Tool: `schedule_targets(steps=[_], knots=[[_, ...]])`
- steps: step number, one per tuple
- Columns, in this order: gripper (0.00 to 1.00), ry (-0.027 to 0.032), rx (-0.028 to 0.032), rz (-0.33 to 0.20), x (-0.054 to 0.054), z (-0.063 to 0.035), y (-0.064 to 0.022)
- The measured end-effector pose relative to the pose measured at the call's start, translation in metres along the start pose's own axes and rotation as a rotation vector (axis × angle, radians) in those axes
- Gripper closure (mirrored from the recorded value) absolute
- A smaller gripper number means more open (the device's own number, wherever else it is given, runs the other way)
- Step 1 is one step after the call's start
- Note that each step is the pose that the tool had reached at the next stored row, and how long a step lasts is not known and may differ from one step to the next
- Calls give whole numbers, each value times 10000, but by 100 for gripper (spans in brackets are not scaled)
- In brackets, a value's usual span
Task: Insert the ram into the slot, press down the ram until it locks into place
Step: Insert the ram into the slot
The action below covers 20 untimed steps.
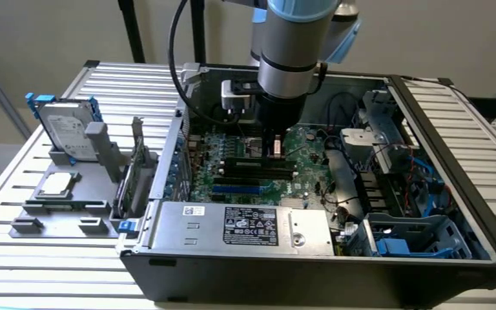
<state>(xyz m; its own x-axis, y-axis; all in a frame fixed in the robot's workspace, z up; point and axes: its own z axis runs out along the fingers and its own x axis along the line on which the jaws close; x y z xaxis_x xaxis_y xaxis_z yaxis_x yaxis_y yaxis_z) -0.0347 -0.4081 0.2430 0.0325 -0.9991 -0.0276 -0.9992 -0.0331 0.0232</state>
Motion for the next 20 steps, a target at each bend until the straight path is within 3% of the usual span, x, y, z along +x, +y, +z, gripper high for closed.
schedule_targets(steps=[5,8,11,13,16,20], knots=[[87,34,6,-19,-26,15,7],[87,139,22,-41,-64,17,10],[87,304,38,-68,-98,19,16],[87,383,37,-84,-110,24,18],[87,446,35,-102,-118,36,18],[87,476,33,-107,-119,58,18]])
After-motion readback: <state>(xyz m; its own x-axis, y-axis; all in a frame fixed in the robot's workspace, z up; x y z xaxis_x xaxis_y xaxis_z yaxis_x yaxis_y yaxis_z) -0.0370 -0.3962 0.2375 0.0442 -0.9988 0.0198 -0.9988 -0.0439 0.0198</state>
